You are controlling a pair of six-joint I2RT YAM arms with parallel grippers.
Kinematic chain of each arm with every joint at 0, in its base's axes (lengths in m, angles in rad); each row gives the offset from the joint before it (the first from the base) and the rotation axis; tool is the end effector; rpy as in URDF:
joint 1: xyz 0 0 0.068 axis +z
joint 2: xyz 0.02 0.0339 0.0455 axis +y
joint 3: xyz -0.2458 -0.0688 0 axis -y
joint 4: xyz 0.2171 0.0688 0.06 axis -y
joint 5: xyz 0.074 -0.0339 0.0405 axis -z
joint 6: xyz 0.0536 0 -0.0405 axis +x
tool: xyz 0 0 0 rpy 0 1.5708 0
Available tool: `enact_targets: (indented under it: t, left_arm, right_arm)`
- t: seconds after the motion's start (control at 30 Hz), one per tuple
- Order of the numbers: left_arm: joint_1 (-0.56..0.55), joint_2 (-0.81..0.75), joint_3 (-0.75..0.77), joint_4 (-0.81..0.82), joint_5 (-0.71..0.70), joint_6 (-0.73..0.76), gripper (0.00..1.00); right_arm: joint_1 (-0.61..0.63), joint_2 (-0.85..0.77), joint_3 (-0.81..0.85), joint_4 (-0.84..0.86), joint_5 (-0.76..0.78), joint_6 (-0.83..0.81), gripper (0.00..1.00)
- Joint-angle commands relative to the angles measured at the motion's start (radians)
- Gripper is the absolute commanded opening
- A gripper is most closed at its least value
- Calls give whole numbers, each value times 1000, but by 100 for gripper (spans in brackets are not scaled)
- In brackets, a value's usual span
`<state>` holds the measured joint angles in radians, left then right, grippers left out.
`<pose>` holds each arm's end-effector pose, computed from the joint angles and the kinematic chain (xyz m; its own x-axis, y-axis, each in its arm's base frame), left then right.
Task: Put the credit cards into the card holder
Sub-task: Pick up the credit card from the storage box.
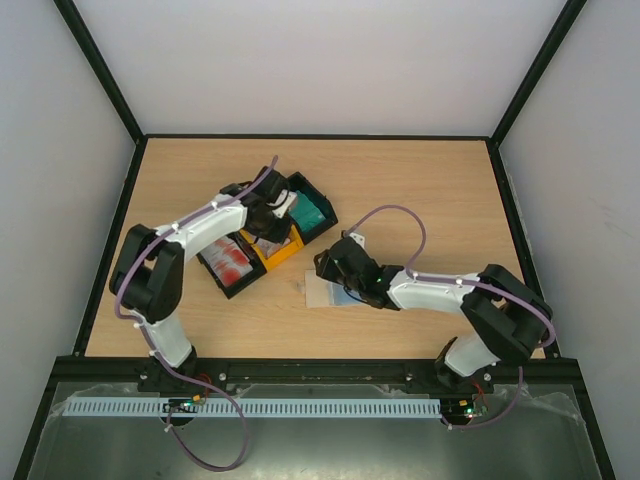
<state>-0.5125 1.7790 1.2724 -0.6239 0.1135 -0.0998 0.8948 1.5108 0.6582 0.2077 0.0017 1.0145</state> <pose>0.2968 -0.1740 0.1860 -0.8372 0.3575 -0.4139 0.4481 0.8822 -0.1444 0.1848 0.2303 0.1582 -0.8603 0.2846 -0.4229 -0.0921 0.7292 0.6781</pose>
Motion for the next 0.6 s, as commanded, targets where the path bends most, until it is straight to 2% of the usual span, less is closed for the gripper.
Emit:
enact_targets:
  t: [0.0,0.3,0.43,0.57]
  left_arm:
    - [-7,-98,54,-59,7,-2,2]
    - [-8,-310,73,-54,91,-100,2]
    - [-8,-423,81,-3,189,-220,2]
    - [-9,-521,38,132,366,-390,2]
  right_arm:
    - [-6,-70,5,-46,45,-5,46]
    - [-6,-244,22,-77,-39,-68,55]
    - [-7,-359,26,-61,-128,-84,61]
    - [-6,-494,8,11,-189,-46,72]
